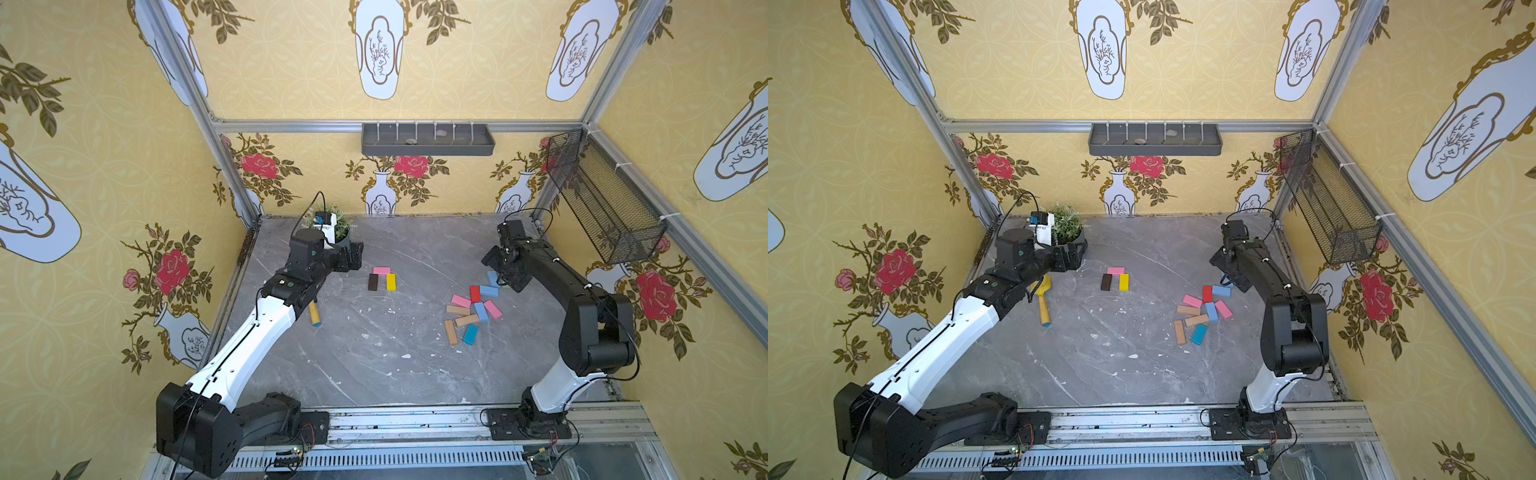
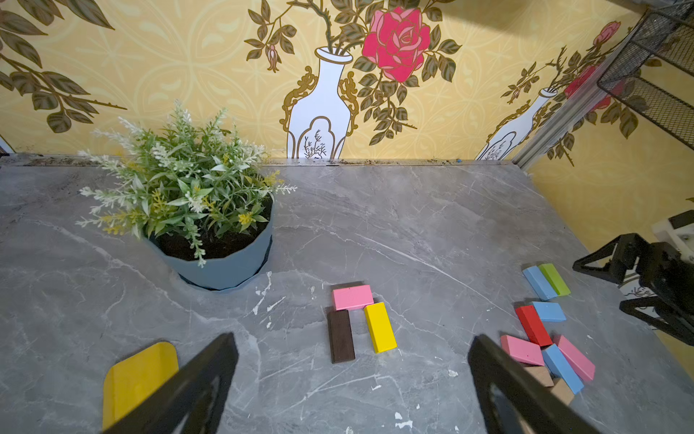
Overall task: Assemble the number 8 with building blocks
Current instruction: Pick up the building block from the center of the board.
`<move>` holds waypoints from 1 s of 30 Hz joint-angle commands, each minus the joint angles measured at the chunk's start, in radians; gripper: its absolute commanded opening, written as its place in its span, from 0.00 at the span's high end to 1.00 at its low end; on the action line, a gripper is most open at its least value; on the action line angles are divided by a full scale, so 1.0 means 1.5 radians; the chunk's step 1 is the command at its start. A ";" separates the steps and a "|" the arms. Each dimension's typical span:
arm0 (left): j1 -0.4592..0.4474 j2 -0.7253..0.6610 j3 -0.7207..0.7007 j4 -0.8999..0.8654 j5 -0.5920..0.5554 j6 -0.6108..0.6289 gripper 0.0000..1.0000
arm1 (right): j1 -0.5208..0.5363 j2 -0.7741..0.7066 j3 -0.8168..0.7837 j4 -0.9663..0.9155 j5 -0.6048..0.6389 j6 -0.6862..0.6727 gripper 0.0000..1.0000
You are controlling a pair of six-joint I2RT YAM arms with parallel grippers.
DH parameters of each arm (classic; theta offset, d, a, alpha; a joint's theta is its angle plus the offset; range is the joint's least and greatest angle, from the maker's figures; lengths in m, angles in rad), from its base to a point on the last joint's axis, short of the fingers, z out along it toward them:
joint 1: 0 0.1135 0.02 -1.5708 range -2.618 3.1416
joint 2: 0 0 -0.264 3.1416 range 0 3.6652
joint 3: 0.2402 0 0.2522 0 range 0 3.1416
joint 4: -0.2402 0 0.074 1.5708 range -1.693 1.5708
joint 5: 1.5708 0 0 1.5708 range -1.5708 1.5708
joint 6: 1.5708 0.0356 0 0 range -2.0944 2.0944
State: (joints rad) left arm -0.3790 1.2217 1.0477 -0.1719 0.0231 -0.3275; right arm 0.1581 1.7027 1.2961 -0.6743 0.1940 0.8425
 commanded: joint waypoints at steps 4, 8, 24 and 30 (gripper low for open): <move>0.000 0.006 -0.005 0.024 0.007 -0.004 0.01 | -0.046 0.034 0.020 -0.017 -0.001 0.094 0.01; 0.001 0.008 -0.005 0.024 0.009 -0.004 0.01 | -0.065 0.060 0.027 -0.009 -0.023 0.135 0.00; 0.001 0.017 -0.003 0.025 0.012 -0.004 0.00 | -0.091 0.145 0.062 0.002 -0.063 0.222 0.05; 0.000 0.020 -0.002 0.025 0.013 -0.004 0.00 | -0.099 0.175 0.082 -0.003 -0.072 0.228 0.05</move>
State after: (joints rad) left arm -0.3790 1.2453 1.0477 -0.1646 0.0341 -0.3344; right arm 0.0116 1.9526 1.4075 -0.6785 0.0917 1.1713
